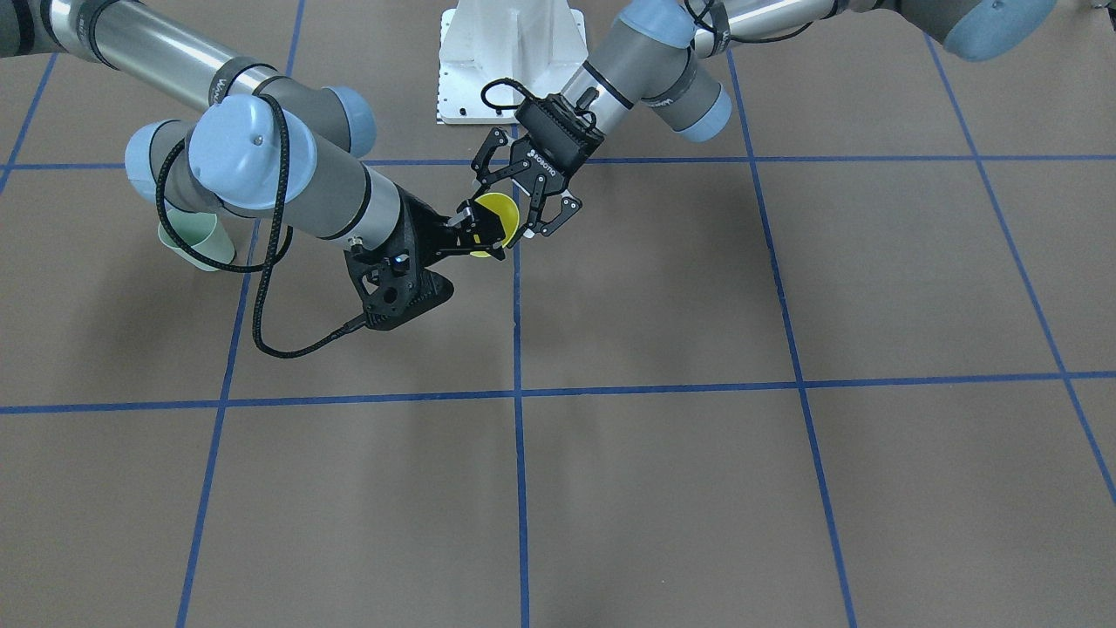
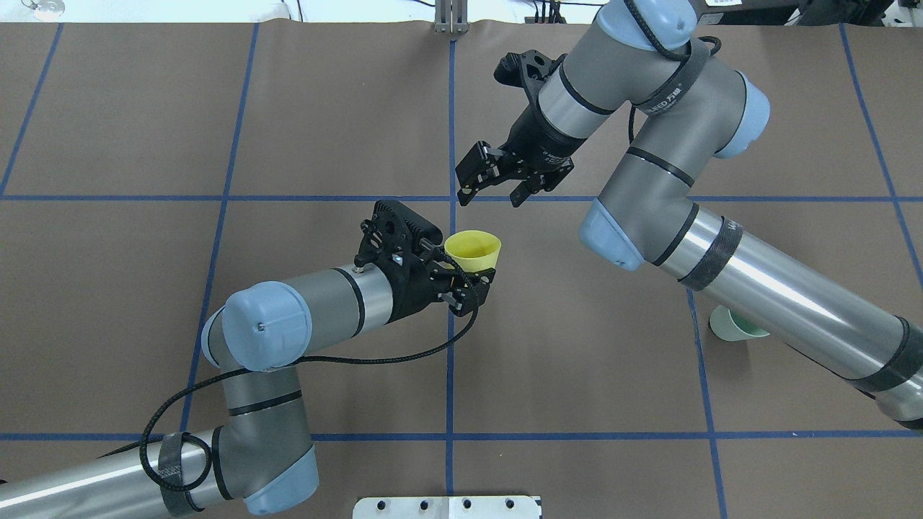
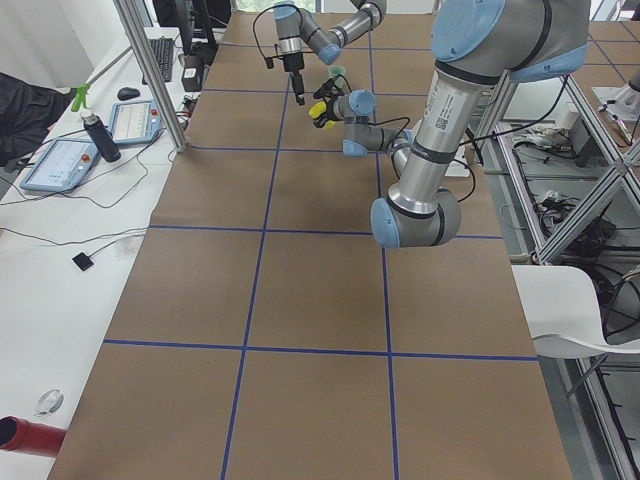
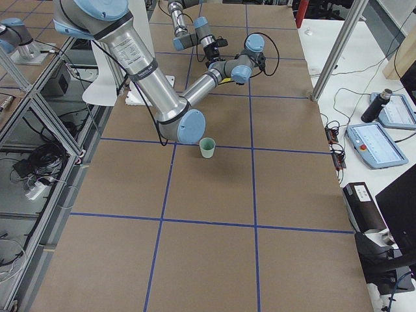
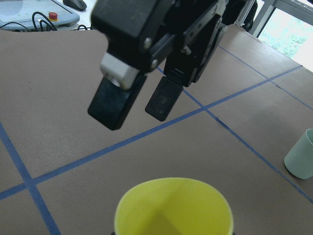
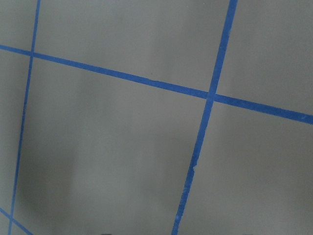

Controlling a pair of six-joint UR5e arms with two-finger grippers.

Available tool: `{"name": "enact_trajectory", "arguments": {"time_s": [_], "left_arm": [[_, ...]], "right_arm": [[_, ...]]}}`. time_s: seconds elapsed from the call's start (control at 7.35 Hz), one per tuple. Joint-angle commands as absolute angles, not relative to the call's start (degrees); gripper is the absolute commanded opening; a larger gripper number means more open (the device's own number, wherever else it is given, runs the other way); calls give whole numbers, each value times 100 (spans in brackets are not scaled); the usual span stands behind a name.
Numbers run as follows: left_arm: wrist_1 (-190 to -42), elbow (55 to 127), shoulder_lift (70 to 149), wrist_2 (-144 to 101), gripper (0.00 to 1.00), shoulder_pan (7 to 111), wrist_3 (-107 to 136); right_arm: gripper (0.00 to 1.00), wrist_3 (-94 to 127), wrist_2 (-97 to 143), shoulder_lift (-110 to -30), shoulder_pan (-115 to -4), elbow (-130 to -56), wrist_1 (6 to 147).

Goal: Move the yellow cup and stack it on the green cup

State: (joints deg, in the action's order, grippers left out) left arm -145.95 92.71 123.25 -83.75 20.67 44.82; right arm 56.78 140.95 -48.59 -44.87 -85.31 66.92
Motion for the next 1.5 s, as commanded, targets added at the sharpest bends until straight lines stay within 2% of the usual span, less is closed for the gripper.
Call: {"name": "enact_trajectory", "arguments": {"time_s": [0.0,0.95,1.36], "left_arm": [[-14607,9272,12322,-8437,0,2074,4474],[-14651,9246,12357,-8446,0,2074,4474],[-14669,9246,12357,-8446,0,2083,4474]], "right_arm": [[87,5678,14290,-4869,-4430,-8447,6723],[86,5678,14687,-4965,-4368,-8490,7172],[78,5687,14678,-5018,-4298,-8499,7172]]}}
